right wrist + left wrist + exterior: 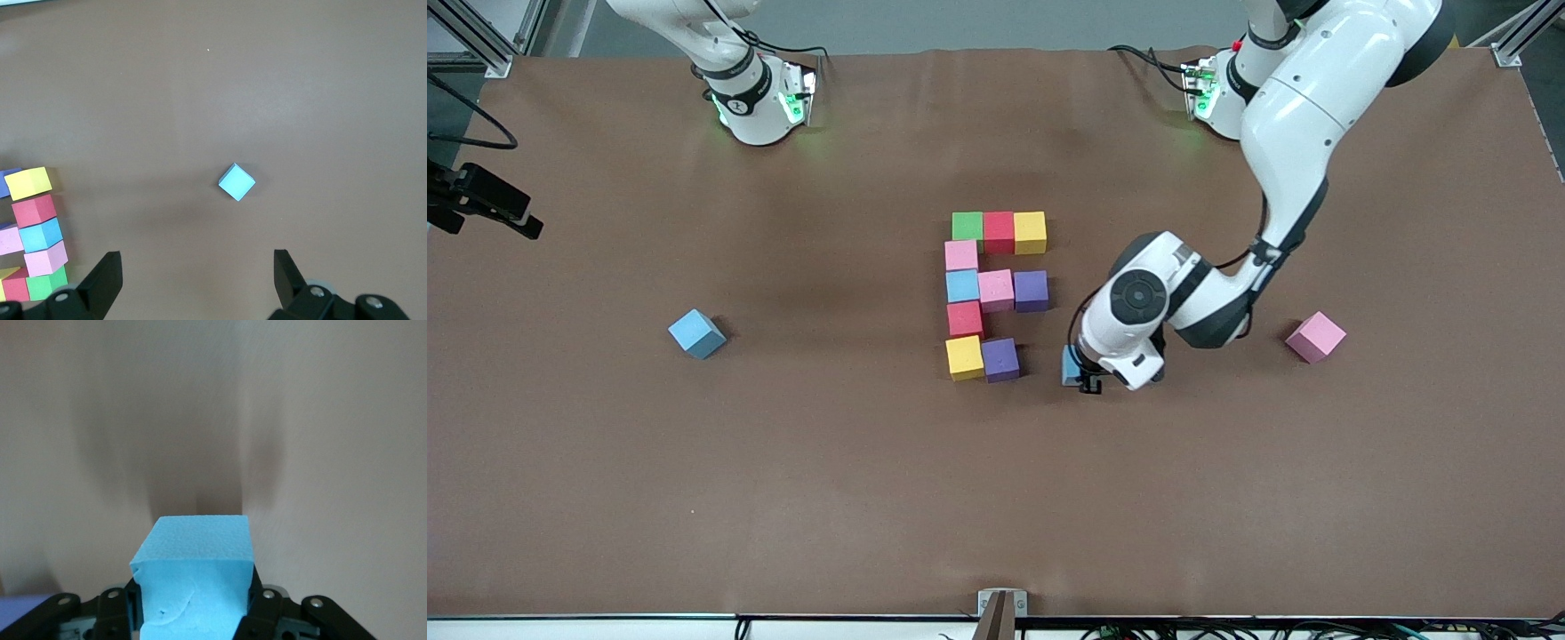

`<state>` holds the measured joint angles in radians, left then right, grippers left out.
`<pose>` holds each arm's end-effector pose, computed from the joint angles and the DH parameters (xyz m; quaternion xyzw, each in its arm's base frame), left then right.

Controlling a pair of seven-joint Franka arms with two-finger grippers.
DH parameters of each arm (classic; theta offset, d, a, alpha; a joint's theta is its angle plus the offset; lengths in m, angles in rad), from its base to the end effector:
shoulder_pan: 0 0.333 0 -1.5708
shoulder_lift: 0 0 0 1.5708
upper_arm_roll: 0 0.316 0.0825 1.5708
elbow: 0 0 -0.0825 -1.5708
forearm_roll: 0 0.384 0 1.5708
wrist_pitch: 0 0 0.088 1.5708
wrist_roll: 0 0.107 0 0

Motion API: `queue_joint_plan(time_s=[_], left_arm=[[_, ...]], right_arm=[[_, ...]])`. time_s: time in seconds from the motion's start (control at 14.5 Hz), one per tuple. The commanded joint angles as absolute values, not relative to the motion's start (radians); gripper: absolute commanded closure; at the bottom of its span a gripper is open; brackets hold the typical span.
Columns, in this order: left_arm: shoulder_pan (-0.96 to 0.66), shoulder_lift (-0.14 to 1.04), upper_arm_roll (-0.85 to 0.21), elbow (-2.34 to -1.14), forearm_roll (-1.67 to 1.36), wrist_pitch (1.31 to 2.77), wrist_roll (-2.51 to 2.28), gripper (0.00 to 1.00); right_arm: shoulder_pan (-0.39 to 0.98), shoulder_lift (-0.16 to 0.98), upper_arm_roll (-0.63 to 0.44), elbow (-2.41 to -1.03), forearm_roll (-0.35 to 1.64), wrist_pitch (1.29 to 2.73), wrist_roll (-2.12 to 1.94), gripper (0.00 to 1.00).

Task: Arrange 11 blocks into digit 3
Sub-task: 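Carry the light-blue cube with the left gripper to the purple cube, then lower the light-blue cube beside the purple cube and open the left gripper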

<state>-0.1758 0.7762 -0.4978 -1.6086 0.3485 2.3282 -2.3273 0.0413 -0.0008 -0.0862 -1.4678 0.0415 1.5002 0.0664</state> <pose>0.5765 -0.3911 0.2166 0.7142 0.6983 -0.0390 0.0294 0.5468 -0.0199 0.6670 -0.9982 0.0538 -0.0164 0.0209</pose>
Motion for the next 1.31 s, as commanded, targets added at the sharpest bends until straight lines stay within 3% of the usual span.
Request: queue_joint_plan(time_s=[0.0, 0.21, 0.41, 1.03, 1.24], left_arm=[[-0.225, 0.810, -0.482, -1.582, 0.338, 2.359, -2.397, 0.82], [-0.265, 0.828, -0.474, -1.556, 0.337, 2.367, -2.427, 0.82], [-0.346, 0.867, -0.402, -1.479, 0.334, 2.367, -2.465, 0.82], [-0.382, 0.874, -0.388, -1.468, 0.344, 2.365, -2.456, 0.82], [-0.380, 0.873, -0.388, -1.470, 0.347, 2.362, -2.453, 0.75]], right_arm=[[0.029, 0.009, -0.077, -1.450, 0.031, 1.496, 0.077, 0.00], [0.031, 0.009, -0.077, -1.450, 0.031, 1.496, 0.075, 0.00], [0.032, 0.009, -0.075, -1.450, 0.025, 1.496, 0.075, 0.00], [0.032, 0.009, -0.075, -1.450, 0.025, 1.496, 0.077, 0.00], [0.032, 0.009, -0.075, -1.450, 0.025, 1.496, 0.077, 0.00]])
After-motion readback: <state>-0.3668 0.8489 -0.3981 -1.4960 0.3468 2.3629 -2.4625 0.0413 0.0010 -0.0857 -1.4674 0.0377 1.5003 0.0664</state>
